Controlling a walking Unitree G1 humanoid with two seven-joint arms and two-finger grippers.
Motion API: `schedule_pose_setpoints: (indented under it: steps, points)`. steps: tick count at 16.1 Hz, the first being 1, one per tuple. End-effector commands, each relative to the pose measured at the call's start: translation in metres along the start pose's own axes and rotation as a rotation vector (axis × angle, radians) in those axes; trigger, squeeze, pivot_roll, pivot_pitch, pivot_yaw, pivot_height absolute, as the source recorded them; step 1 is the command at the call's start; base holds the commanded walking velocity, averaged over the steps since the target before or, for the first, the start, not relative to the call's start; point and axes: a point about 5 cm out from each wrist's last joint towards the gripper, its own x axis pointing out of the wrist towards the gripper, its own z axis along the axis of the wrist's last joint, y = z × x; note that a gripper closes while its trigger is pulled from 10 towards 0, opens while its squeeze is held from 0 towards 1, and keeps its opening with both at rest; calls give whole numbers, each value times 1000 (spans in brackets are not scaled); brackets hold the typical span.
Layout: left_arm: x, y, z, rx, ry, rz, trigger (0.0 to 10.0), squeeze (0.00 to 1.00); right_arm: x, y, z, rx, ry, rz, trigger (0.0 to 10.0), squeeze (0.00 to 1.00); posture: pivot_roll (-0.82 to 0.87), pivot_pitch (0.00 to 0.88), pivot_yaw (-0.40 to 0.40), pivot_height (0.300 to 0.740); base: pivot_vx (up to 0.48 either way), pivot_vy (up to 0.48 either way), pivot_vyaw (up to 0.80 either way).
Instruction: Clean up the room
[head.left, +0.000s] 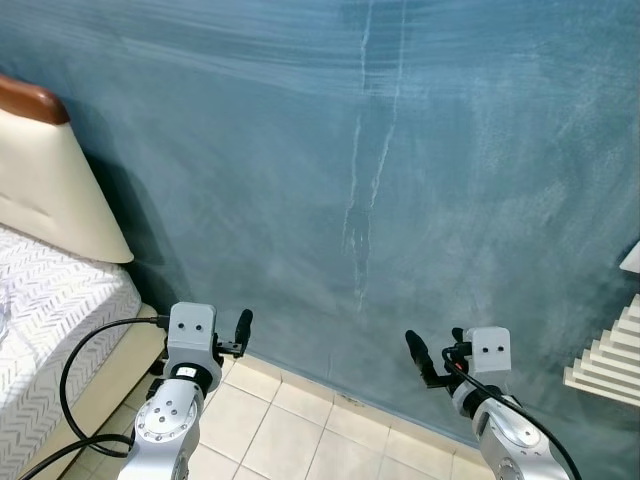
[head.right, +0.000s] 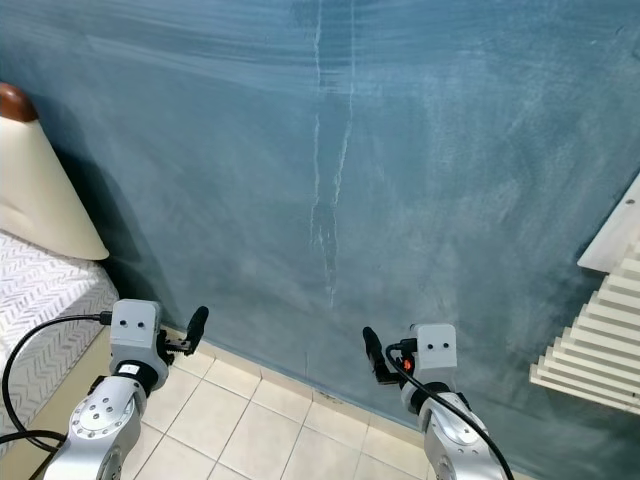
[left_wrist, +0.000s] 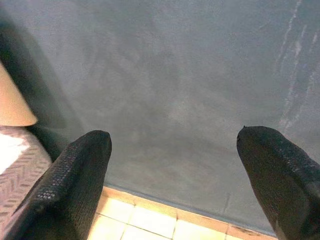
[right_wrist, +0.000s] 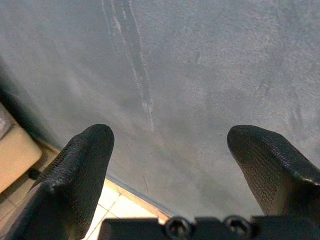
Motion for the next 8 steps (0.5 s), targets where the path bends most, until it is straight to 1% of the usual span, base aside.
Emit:
schedule_pose_setpoints:
  steps: [1,2,3,4,5,6,7,8]
  points:
    - [1,-3,0,9,3,-3,10000,0,1,0,1,-3,0,10,10000,0,24,0,14,740,0,-480,444]
    - [2,-3,-2,-11,13,7,10000,1000,1,1,-1,-7,7,33,10000,0,28,0,9,740,0,-480,450]
    - [3,-3,-3,-19,18,10,10000,1000,2,1,-1,-8,7,38,10000,0,30,0,8,740,0,-480,450]
    - [4,-3,-5,-29,24,18,10000,1000,3,1,-2,-8,2,45,10000,251,34,0,8,740,0,0,444]
    - [4,-3,-4,-34,24,21,10000,1000,4,1,-1,-17,0,47,10000,1000,36,0,9,740,0,0,450]
    - [4,-1,-5,-29,29,35,10000,1000,3,3,-1,-9,-3,69,10000,1000,36,0,8,740,0,0,444]
    - [5,1,-5,-26,36,52,10000,1000,3,3,-2,-37,2,68,10000,1000,37,0,9,740,0,0,419]
    - [5,3,-4,-25,32,55,10000,455,4,3,-2,-35,3,67,10000,1000,37,0,8,740,0,0,431]
